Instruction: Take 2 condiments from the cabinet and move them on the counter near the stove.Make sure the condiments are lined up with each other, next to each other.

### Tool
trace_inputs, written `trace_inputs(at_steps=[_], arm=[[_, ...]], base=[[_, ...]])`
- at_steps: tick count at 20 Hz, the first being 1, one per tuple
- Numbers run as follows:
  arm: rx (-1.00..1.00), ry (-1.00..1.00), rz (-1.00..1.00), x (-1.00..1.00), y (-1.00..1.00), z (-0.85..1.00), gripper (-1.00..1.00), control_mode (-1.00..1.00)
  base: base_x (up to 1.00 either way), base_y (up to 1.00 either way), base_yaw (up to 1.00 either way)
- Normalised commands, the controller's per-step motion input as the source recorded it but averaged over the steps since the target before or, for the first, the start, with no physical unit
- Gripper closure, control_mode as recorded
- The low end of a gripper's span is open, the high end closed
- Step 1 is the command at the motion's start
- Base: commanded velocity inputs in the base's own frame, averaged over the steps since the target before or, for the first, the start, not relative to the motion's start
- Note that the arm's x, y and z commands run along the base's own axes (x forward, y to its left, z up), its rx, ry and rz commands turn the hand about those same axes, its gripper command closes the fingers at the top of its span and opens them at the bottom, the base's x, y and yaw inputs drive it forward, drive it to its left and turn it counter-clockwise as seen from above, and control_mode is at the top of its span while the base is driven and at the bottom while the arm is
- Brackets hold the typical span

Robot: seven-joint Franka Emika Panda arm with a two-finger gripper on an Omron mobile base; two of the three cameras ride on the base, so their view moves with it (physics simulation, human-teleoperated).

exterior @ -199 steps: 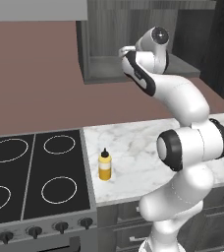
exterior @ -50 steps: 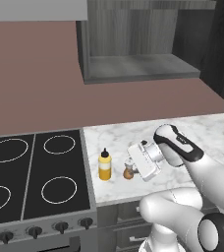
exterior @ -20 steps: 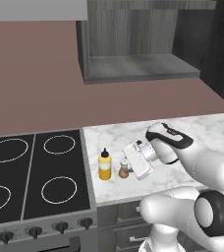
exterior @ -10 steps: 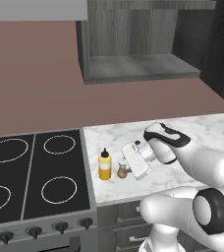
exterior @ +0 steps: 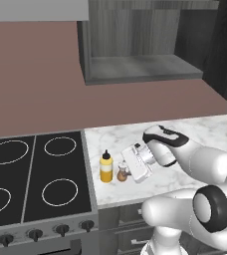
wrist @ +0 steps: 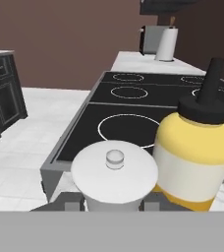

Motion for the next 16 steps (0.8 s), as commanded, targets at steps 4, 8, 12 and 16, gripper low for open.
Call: trace_inputs(at_steps=[4,8,12,16], arm=[[0.00,0.00,0.00,0.06,0.00,-0.09,1.00,-1.00],[0.00,-0.01,0.00,0.06,0.00,-0.03,1.00,-1.00],[0.00,-0.01,0.00,0.07,0.00,0.00,1.00,-1.00],[0.00,-0.02,0.00,0.02,0.01,-0.01,1.00,-1.00]], base=[[0.00,0.00,0.00],[0.00,0.00,0.00],[0.00,0.00,0.00],[0.00,0.00,0.00]])
